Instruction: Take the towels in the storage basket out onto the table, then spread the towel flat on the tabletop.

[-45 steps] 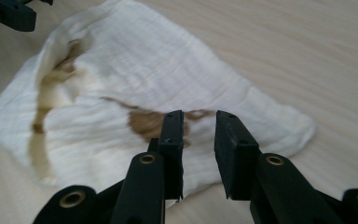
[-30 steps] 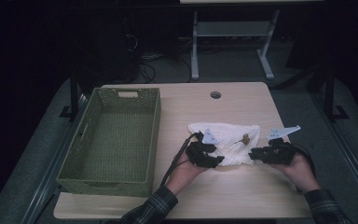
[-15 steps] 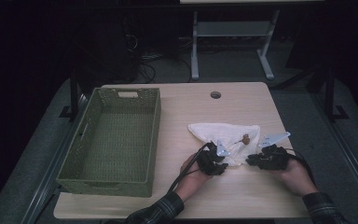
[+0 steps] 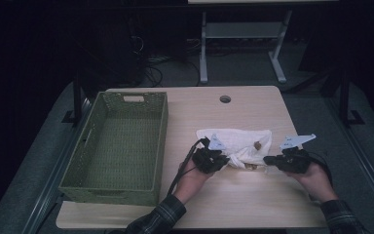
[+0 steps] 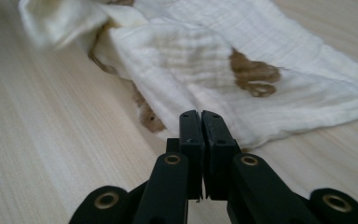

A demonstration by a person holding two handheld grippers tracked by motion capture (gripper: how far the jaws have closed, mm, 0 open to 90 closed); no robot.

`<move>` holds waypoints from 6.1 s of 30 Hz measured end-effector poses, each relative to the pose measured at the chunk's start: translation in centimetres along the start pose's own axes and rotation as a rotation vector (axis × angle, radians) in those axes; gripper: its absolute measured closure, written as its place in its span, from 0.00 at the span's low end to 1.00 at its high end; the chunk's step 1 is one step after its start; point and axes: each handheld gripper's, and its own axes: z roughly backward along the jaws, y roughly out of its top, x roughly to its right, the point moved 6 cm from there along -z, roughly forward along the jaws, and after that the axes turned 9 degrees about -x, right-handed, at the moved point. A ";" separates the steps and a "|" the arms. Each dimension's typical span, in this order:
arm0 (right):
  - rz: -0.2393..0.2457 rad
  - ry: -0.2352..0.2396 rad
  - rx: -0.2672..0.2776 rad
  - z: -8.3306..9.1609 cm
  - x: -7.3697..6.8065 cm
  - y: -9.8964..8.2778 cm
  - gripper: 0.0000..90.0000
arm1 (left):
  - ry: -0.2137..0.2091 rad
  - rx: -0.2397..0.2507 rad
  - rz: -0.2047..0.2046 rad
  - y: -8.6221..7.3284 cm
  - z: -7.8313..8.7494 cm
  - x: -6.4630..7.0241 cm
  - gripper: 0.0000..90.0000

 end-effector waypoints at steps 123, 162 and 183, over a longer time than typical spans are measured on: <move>-0.042 0.028 0.048 5.1 -3.7 -8.1 0.68 | 0.028 0.005 0.154 -7.1 5.0 3.3 0.66; -0.048 -0.048 0.105 1.1 4.6 2.1 0.63 | 0.176 0.013 0.246 -1.7 0.2 -6.4 0.50; -0.173 -0.156 0.049 -3.7 13.0 4.2 0.75 | 0.364 -0.055 0.283 -0.9 -3.9 -13.9 0.59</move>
